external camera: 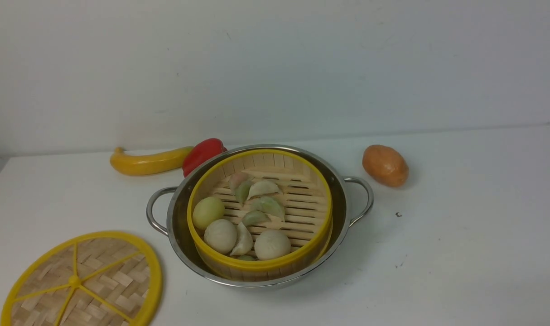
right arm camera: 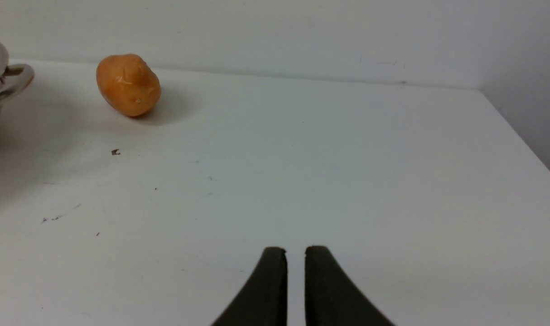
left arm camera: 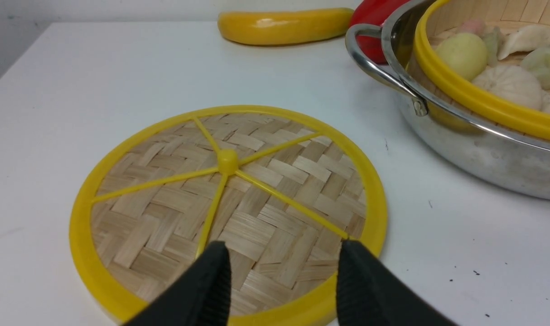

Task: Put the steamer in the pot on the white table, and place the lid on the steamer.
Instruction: 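Grasp the bamboo steamer lid lying on the table by its centre knob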

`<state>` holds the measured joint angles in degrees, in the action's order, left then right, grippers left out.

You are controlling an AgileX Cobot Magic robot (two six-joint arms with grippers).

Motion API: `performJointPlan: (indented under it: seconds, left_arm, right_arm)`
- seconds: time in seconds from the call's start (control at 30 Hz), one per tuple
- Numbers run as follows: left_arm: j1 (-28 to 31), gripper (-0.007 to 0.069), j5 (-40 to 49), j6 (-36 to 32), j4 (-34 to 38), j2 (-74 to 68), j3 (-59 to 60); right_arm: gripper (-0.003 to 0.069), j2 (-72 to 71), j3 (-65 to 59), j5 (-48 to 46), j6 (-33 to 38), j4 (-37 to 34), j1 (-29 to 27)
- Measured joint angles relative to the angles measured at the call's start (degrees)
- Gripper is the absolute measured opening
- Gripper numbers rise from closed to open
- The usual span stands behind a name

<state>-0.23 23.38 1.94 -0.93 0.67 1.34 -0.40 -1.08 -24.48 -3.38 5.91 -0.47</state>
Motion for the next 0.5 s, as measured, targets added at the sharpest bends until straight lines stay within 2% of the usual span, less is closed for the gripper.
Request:
performJointPlan:
  seconds: [0.17, 0.27, 0.5]
  left_arm:
    - [0.00, 0.0311, -3.36, -1.24, -3.55, 0.00, 0.29]
    - [0.00, 0.0311, -9.83, 2.72, -0.74, 0.00, 0.29]
    - [0.00, 0.0311, -16.94, 9.10, 4.16, 0.00, 0.29]
  right_arm:
    - [0.0060, 0.00, 0.00, 0.00, 0.00, 0.00, 0.00]
    - [0.0064, 0.00, 0.00, 0.00, 0.00, 0.00, 0.00]
    - [0.0068, 0.00, 0.00, 0.02, 0.00, 0.00, 0.00]
